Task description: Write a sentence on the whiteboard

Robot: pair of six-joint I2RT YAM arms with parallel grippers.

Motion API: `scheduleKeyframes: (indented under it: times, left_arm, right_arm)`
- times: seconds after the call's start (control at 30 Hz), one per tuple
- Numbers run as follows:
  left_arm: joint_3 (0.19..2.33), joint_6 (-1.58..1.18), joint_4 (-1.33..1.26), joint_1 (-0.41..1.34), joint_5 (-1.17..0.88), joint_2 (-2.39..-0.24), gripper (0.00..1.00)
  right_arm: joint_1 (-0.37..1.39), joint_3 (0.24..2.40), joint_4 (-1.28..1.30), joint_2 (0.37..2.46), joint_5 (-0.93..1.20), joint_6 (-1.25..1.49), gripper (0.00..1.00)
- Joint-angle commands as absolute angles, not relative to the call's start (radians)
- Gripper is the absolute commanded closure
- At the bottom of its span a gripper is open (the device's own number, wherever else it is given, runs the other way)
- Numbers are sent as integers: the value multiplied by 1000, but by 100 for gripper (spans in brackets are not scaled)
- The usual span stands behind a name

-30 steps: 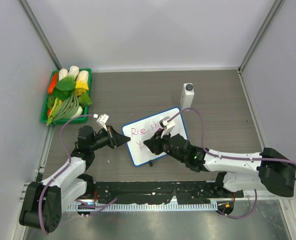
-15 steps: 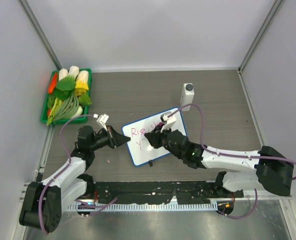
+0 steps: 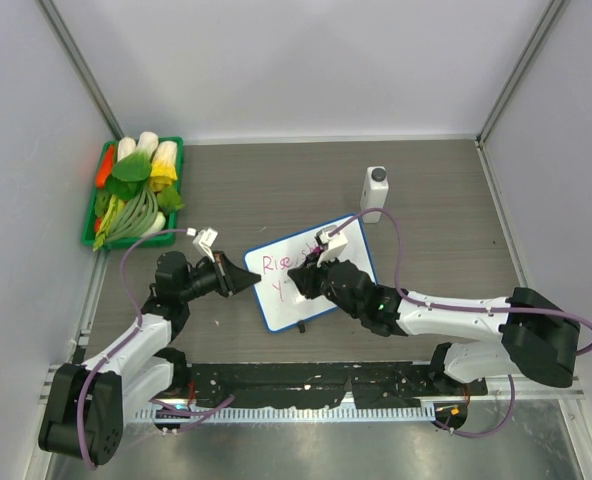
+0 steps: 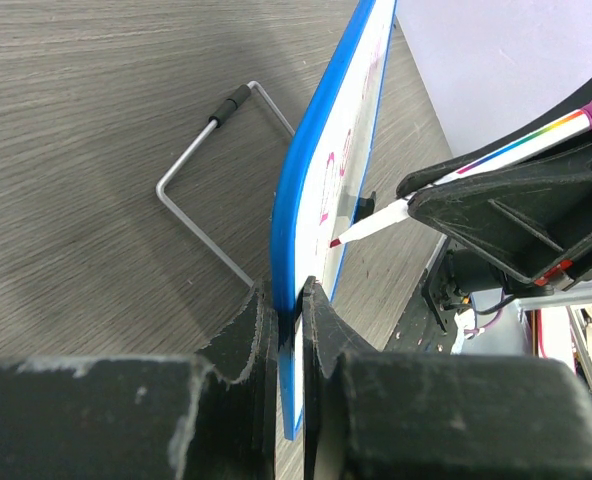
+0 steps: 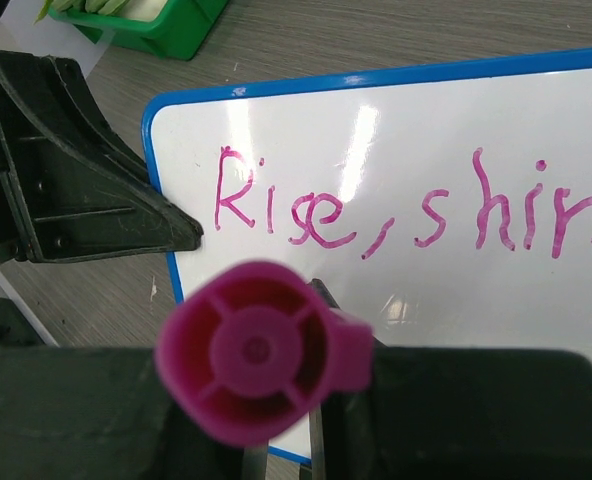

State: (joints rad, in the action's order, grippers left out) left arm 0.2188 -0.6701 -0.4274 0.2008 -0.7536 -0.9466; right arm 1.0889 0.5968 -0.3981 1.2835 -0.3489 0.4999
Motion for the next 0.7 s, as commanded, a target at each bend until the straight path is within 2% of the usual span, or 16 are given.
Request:
scheduleKeyframes:
  times: [0.0,0.43,0.67]
  left_arm:
    - [212,-597,-440,195,-699,-940,100]
    - [213,-597,-443,193,-701,-946,100]
    - [213,-597,-443,193,-701,-946,100]
  right_arm:
    - [1085,617,-431,1295,-365,494,99]
    - [1086,612,-446,1236,-391,492,99]
    - [1081,634,-439,1281,-406,472,99]
